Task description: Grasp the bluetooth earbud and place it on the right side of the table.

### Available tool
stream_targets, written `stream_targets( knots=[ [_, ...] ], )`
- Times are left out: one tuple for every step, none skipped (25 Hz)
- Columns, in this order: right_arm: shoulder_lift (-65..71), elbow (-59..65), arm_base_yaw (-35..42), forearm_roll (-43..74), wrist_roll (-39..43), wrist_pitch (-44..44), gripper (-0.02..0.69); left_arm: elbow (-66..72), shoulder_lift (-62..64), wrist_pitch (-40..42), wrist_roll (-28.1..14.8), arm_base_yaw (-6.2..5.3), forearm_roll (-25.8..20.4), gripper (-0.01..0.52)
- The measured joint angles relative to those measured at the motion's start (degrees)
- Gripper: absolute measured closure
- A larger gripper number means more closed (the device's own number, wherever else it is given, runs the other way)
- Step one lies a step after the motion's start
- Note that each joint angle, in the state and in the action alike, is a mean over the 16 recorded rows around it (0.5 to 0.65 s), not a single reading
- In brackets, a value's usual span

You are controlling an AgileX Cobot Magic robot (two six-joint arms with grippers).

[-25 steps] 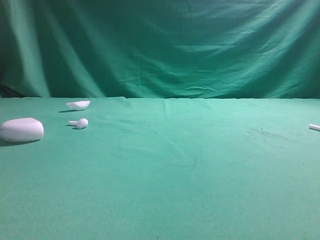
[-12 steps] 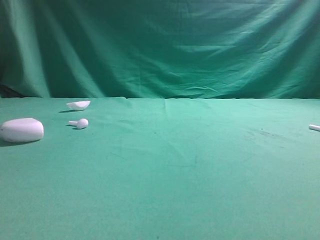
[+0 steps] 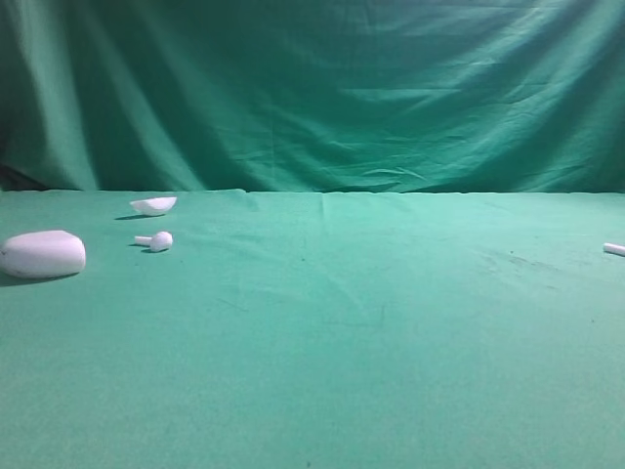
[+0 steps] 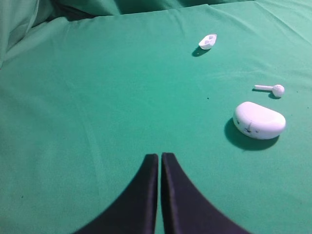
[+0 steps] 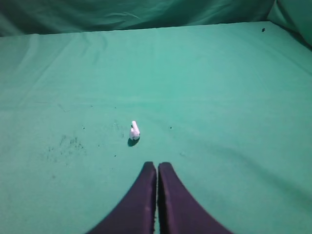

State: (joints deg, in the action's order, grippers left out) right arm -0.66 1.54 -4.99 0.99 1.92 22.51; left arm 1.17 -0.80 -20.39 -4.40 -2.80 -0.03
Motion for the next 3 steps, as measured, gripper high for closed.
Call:
stream_targets(
  knots=[
    [0.0,0.0,0.0,0.0,0.01,0.0,0.665,0.0,0.0,0.0,0.0,0.0,0.0,0.514],
    [0.0,0.0,0.0,0.0,0.03,0.0,0.665,0.0,0.0,0.0,0.0,0.0,0.01,0.514],
    [0.0,0.0,0.0,0.0,0.04,0.0,0.665,0.0,0.0,0.0,0.0,0.0,0.01,0.514]
  ],
)
